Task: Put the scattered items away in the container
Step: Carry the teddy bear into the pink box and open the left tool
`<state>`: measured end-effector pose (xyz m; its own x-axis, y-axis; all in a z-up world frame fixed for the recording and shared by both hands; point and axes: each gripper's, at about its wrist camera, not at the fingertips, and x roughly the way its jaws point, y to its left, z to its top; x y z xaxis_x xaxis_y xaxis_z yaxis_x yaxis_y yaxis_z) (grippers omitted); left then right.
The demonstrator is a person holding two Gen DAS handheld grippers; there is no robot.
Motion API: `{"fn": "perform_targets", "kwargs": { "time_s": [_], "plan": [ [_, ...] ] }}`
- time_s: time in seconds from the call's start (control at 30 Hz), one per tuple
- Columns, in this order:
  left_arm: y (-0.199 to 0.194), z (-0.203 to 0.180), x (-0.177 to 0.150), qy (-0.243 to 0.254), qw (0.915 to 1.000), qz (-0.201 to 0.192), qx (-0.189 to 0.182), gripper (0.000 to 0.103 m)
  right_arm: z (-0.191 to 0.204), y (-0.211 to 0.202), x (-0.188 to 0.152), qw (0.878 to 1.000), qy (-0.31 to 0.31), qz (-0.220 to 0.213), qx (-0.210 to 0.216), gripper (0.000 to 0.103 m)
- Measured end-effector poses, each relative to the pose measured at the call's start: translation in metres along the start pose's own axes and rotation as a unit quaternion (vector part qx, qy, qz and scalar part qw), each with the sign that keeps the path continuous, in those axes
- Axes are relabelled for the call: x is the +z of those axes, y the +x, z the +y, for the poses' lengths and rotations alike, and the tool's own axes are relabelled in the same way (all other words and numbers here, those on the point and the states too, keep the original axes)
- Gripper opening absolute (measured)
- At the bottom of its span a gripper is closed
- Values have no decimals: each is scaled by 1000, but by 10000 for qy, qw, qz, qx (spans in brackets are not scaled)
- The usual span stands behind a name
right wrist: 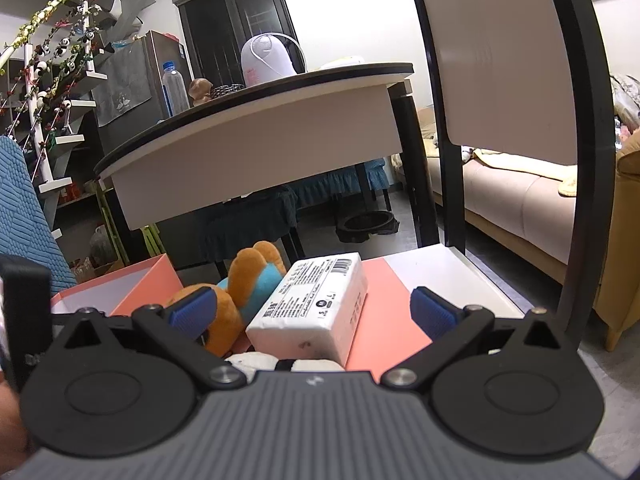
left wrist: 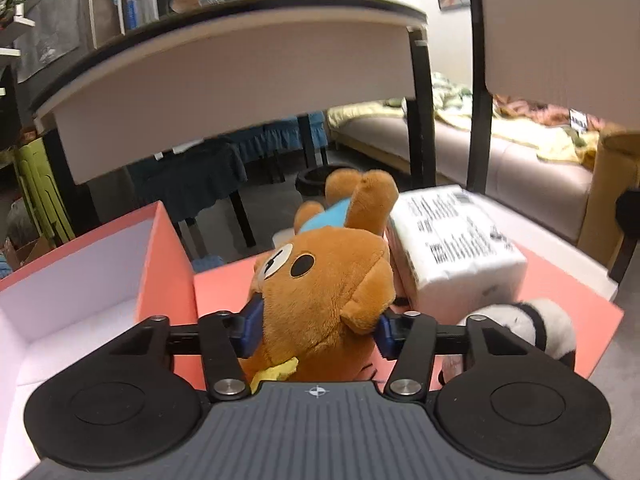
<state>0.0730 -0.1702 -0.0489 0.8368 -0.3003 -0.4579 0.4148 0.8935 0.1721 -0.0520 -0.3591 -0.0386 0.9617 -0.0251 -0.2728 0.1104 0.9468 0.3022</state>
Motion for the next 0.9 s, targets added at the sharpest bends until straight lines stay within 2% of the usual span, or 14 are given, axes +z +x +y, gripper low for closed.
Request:
{"fn": "perform_targets", "kwargs": {
  "time_s": [0.37,0.5,0.6,0.73,0.9],
  "plan": [
    [-61,52,10,-875,9927,-834,-4,55,13,2,-1,9997,-187,-122,115,103],
    [-78,73,8,-1085,9896,-945,0,55,19,7,-3,9996,-231,-86,149,103],
    [-90,86,7,-1186,9884,-932,194,55,25,13,-5,9995,-259,-43,183,103],
    [-106,113,2,-1525,9841,-901,152,55,38,20,-9,9991,-309,31,284,103],
    [-114,144,-7,-1527,9824,-914,572,55,54,30,-14,9984,-373,125,413,103]
  ]
}}
